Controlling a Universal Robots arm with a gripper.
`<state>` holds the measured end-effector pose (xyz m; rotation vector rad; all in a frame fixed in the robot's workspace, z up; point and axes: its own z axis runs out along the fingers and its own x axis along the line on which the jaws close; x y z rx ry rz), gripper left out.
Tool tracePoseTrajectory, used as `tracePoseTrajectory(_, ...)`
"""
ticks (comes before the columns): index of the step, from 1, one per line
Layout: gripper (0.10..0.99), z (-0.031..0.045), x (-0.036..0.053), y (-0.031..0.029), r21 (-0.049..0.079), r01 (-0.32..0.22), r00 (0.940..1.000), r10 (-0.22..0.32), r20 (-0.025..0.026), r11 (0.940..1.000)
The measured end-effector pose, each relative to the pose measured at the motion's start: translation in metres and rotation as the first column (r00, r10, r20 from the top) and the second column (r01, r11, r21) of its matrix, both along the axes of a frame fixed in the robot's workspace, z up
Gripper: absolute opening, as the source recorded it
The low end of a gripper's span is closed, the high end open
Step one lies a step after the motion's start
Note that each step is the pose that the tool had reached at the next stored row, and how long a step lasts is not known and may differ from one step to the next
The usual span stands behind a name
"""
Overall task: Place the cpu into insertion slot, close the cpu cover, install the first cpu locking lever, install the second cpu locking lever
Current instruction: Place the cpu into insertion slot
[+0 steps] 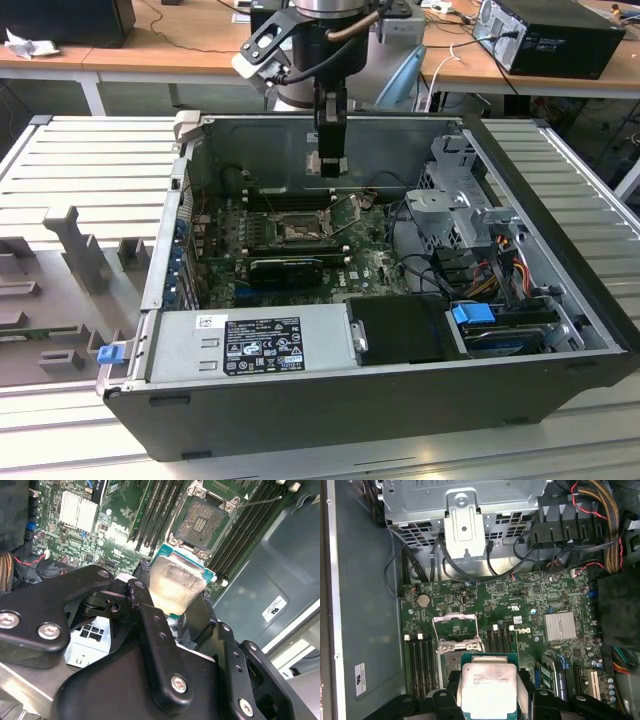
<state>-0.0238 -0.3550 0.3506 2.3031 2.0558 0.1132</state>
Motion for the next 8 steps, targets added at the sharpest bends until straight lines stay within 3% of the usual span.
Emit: tracePoseTrajectory(8, 0.529, -0.0131, -0.0003, 0.0, 0.0, 0.0, 1.0, 0.0, 0.0, 1.0)
